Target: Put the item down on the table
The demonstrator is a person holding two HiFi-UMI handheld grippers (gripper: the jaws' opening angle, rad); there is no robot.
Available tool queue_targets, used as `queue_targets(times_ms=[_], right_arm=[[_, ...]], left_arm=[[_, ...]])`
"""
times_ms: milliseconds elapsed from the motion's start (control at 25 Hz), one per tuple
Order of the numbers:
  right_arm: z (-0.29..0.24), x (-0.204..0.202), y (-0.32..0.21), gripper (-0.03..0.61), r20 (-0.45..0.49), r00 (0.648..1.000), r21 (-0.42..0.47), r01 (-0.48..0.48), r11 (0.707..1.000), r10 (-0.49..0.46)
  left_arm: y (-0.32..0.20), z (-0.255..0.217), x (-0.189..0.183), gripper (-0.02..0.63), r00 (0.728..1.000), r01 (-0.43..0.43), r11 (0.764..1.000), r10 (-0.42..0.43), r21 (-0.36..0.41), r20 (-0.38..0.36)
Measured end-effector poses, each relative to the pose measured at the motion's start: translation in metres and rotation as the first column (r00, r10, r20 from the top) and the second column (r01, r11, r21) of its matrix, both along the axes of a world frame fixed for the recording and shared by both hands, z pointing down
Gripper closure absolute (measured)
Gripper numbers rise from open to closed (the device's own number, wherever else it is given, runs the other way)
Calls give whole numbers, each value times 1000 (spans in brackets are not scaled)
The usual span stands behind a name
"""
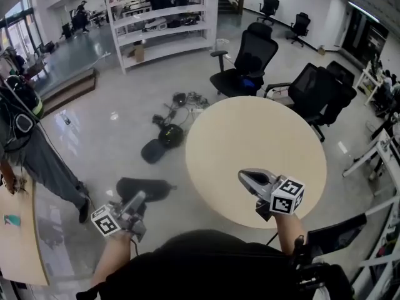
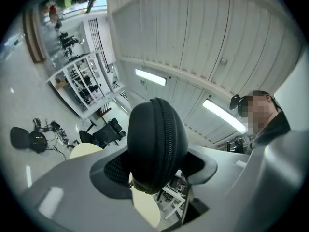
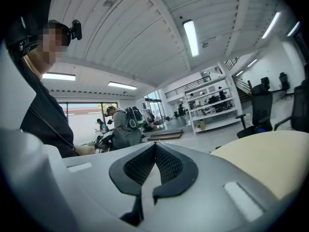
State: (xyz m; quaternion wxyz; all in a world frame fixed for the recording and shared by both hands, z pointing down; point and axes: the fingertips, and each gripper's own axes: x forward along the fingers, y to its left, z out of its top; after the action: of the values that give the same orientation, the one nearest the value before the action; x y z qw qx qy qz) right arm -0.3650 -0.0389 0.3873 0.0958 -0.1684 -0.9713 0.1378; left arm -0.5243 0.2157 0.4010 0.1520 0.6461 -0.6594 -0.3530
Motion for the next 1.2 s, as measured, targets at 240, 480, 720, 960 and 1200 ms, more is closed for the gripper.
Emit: queue_targets(times_ms=[240, 480, 720, 960, 1200], right_arm=[[-13, 49, -37, 565, 10, 983, 11, -182, 983, 182], [-27, 134, -91, 565, 36, 955, 53, -295, 954, 293], [-16, 180, -146, 565, 14, 909, 23, -416, 909, 416], [13, 147, -216, 564, -48, 835, 0, -549, 836, 548], [33, 70, -300, 565, -95, 732, -31, -679, 733, 674]], left_arm=[[-104, -43, -19, 333, 976, -195, 981, 193, 12, 98], [-228, -62, 25, 334, 940, -325, 946, 321, 8, 117], [-364, -73, 45, 334, 887, -452, 892, 451, -15, 101], [-530, -71, -8, 336, 808, -568, 821, 570, -58, 147], [-703, -47, -80, 336, 697, -699, 711, 701, -72, 152]])
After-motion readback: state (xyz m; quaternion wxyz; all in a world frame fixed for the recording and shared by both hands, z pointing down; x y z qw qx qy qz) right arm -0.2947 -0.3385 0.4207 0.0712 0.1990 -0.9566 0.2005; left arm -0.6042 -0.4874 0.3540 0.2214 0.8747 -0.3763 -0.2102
